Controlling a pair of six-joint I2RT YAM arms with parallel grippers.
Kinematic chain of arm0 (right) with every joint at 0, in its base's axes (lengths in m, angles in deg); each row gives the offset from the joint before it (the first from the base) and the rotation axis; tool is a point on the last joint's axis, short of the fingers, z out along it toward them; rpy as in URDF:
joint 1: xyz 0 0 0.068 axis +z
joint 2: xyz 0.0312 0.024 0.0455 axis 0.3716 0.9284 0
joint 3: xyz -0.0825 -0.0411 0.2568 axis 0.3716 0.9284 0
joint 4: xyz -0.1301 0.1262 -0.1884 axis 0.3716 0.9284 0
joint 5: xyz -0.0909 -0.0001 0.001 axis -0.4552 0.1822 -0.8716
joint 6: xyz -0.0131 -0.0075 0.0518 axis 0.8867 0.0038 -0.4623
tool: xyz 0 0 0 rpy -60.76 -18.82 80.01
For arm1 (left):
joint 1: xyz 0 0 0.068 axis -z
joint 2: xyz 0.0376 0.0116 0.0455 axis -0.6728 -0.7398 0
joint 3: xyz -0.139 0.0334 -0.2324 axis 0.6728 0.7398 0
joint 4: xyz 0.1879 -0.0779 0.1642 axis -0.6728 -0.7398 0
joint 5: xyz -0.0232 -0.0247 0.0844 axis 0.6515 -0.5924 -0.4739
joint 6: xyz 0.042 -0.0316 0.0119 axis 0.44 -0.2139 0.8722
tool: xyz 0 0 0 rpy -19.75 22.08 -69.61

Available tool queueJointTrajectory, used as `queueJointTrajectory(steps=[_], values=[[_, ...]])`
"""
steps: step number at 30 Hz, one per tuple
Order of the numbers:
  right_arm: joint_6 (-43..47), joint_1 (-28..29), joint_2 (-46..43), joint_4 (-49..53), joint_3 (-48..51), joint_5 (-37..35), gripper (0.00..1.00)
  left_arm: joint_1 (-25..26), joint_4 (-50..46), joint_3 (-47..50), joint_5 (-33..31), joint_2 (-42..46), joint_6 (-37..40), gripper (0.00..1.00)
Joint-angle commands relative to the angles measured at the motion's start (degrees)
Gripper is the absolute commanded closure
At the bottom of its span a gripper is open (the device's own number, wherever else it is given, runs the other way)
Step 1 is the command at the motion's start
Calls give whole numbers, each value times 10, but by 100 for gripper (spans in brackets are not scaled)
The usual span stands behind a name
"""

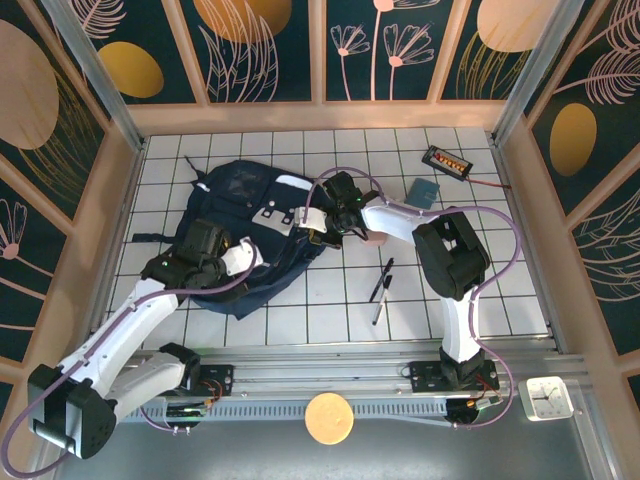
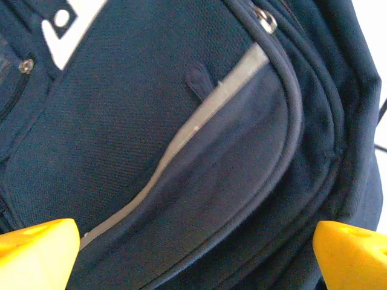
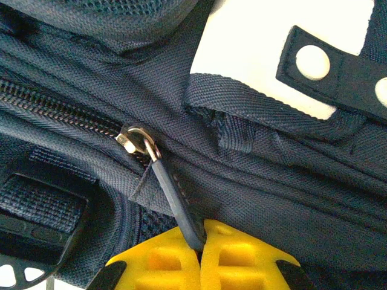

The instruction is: Pack the student bag

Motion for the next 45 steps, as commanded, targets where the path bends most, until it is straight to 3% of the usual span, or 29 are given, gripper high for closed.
queueJointTrajectory(steps=[1, 5, 11, 12, 13, 15, 16, 18, 38, 42, 45], values=[[-16, 8, -18, 15, 13, 24, 100, 1, 11, 28, -19, -4, 94, 3], [-14, 8, -16, 15, 14, 25, 100, 1, 61, 42, -26, -26, 101, 8], [-16, 8, -14, 9, 22, 29, 100, 1, 128, 37, -37, -77, 101, 26], [-16, 8, -13, 8, 23, 30, 100, 1, 131, 35, -33, -83, 100, 33], [-16, 8, -12, 7, 24, 31, 100, 1, 132, 33, -29, -87, 98, 48], [-17, 7, -12, 0, 27, 31, 89, 1, 131, 35, -25, -86, 95, 90], [-16, 7, -12, -5, 31, 32, 82, 1, 130, 38, -25, -82, 92, 100], [-14, 6, -10, -12, 32, 32, 76, 1, 128, 46, -26, -70, 91, 100], [-30, 42, -21, -8, 31, 41, 72, 2, 126, 29, -9, -73, 58, 100], [-34, 43, -14, -6, 24, 43, 77, 2, 125, 32, -10, -69, 56, 100], [-38, 43, -14, 1, 21, 41, 91, 2, 123, 33, -11, -67, 54, 100]])
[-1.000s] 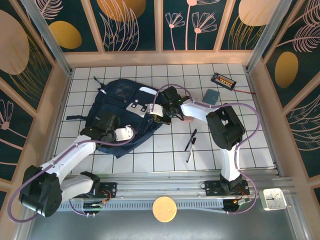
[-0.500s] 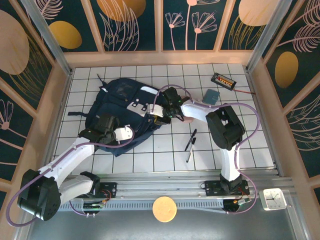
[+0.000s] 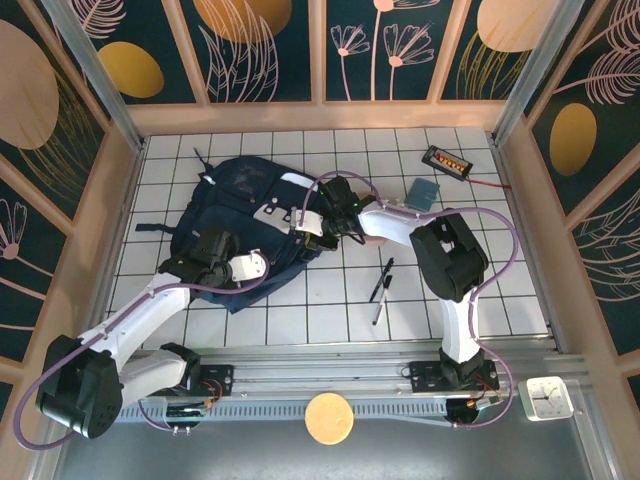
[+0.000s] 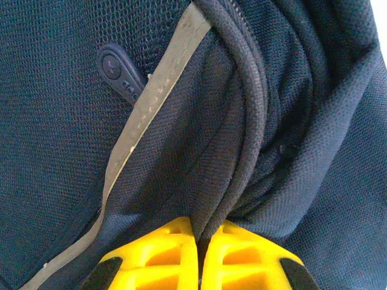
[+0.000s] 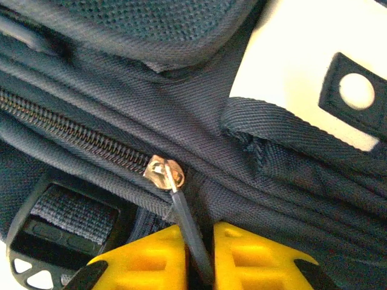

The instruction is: Pack the student bag

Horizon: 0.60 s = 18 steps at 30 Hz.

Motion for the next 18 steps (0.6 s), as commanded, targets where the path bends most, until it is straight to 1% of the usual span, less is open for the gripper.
queueJointTrajectory(steps=[1, 2, 8, 11, 15, 18], values=[[-7, 26, -14, 33, 4, 40, 97, 2, 31, -16, 13, 1, -27, 100], [-8, 25, -17, 36, 6, 39, 100, 2, 31, -16, 13, 1, -29, 100], [-24, 37, -53, 81, 8, 35, 100, 10, 31, -33, 4, -14, -51, 100], [-36, 57, -68, 112, 13, 34, 100, 20, 34, -47, 2, -32, -72, 100], [-60, 88, -77, 137, 18, 40, 100, 38, 45, -68, 4, -64, -119, 100], [-95, 103, -84, 125, 26, 56, 100, 53, 65, -78, 20, -80, -168, 100]])
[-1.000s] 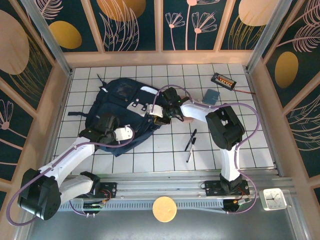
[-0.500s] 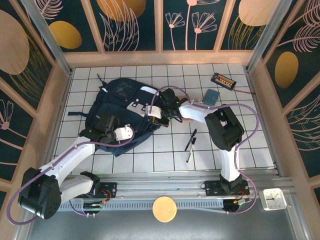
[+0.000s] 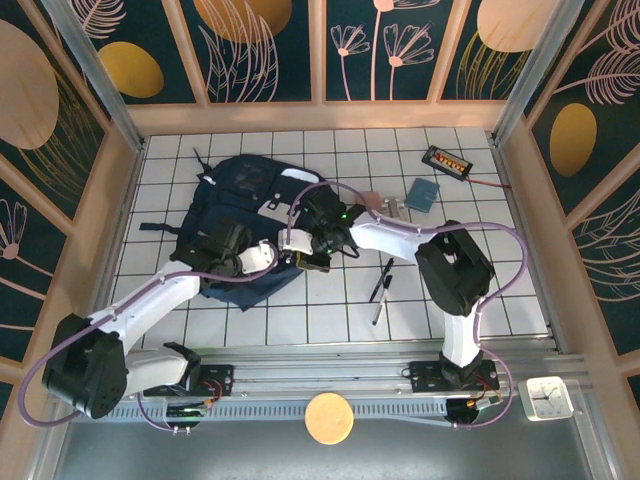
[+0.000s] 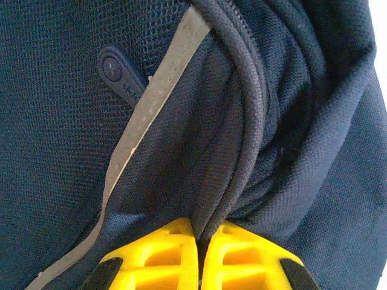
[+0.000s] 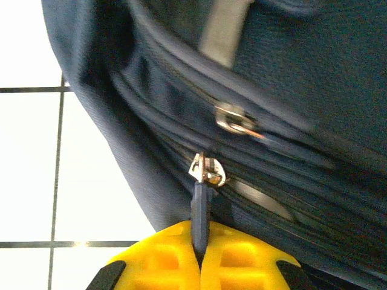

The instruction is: Pack the student bag

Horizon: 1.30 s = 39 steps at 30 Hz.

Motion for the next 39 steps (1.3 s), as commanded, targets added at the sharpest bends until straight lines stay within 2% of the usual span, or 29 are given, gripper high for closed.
queueJointTrajectory(steps=[1, 4, 5, 6, 7, 8, 12, 16, 21, 29, 35, 37, 38, 39], values=[[-55, 24, -32, 18, 17, 60, 100, 15, 79, -27, 27, -15, -93, 100], [-111, 24, -45, -17, 35, 56, 100, 19, 111, -24, 55, -5, -151, 100], [-124, 21, -50, -24, 39, 54, 100, 19, 117, -23, 54, 1, -169, 91], [-137, 16, -56, -28, 44, 54, 100, 19, 121, -22, 48, 13, -186, 62], [-145, 14, -62, -35, 49, 55, 100, 19, 121, -20, 42, 27, -193, 29], [-155, 12, -77, -44, 55, 62, 100, 19, 117, -18, 37, 44, -196, 2], [-209, 1, -133, -91, 70, 107, 100, 19, 103, -24, -8, 126, -196, 1], [-236, -8, -161, -117, 77, 130, 100, 19, 83, -48, -28, 156, -182, 1], [-234, -18, -175, -118, 73, 145, 100, 19, 53, -76, -16, 117, -148, 1], [-231, -20, -184, -112, 81, 148, 100, 18, 2, -90, 9, 62, -65, 17], [-231, -17, -183, -115, 87, 146, 100, 18, 10, -94, 25, 18, -35, 43], [-230, -17, -180, -114, 86, 145, 100, 18, -7, -109, 42, -1, -28, 43], [-228, -18, -178, -112, 83, 144, 100, 18, -14, -116, 52, -4, -28, 40], [-227, -18, -175, -111, 81, 144, 100, 18, -20, -120, 59, -3, -25, 33]])
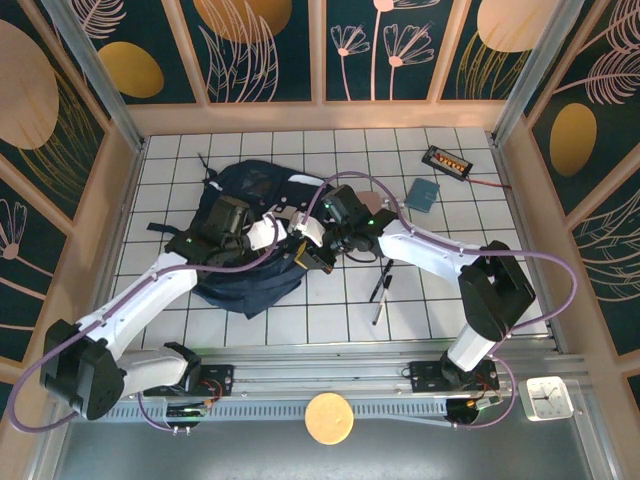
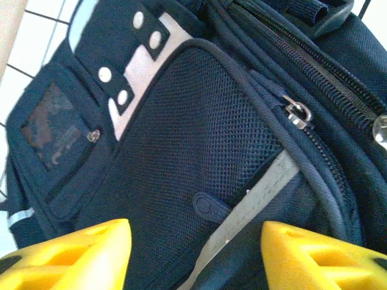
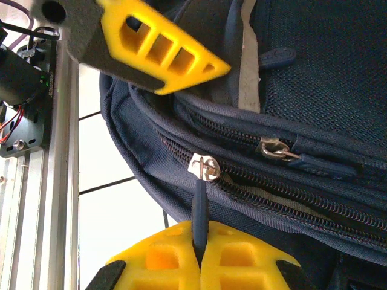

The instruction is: Pack the student bag

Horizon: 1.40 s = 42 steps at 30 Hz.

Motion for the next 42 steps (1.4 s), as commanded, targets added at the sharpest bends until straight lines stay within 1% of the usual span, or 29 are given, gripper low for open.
queueJointTrajectory(steps=[1, 2, 4, 7, 10, 14, 21, 25, 27, 28, 31, 33, 34, 35, 36, 39, 42], values=[[-1, 0, -26, -33, -10, 36, 100, 0, -39, -22, 37, -4, 26, 25], [0, 0, -25, -33, -11, 35, 100, -2, -47, -20, 35, 2, 32, 21], [3, -2, -24, -34, -12, 34, 100, -8, -63, -11, 23, 16, 48, 18], [9, -12, -29, -32, -9, 34, 100, -34, -64, 24, -10, 52, 69, 17], [19, -30, -36, -23, -5, 38, 100, -60, -67, 49, -29, 80, 83, 16], [38, -55, -45, -1, -5, 43, 100, -77, -73, 63, -38, 105, 93, 14], [55, -70, -54, 14, 0, 47, 100, -79, -69, 77, -37, 101, 104, 12], [57, -71, -54, 15, 5, 50, 100, -79, -43, 84, -43, 88, 104, 14], [58, -71, -54, 15, 8, 50, 100, -79, -22, 86, -48, 76, 103, 18], [58, -71, -54, 15, 9, 51, 100, -79, -13, 84, -46, 67, 102, 23], [63, -71, -51, 22, 5, 47, 100, -79, -1, 68, -23, 36, 97, 44], [68, -71, -47, 29, 0, 41, 100, -79, 0, 53, -7, 20, 91, 65], [70, -72, -44, 34, -4, 38, 100, -79, -1, 47, 0, 14, 89, 78], [70, -70, -42, 39, -8, 35, 100, -79, -5, 41, 7, 10, 86, 94], [69, -70, -41, 42, -10, 34, 100, -79, -5, 39, 12, 7, 82, 100], [65, -62, -40, 44, -12, 19, 100, -78, -9, 32, 33, 9, 65, 100], [57, -42, -34, 63, -23, -8, 100, -78, -11, 17, 69, 10, 23, 100]])
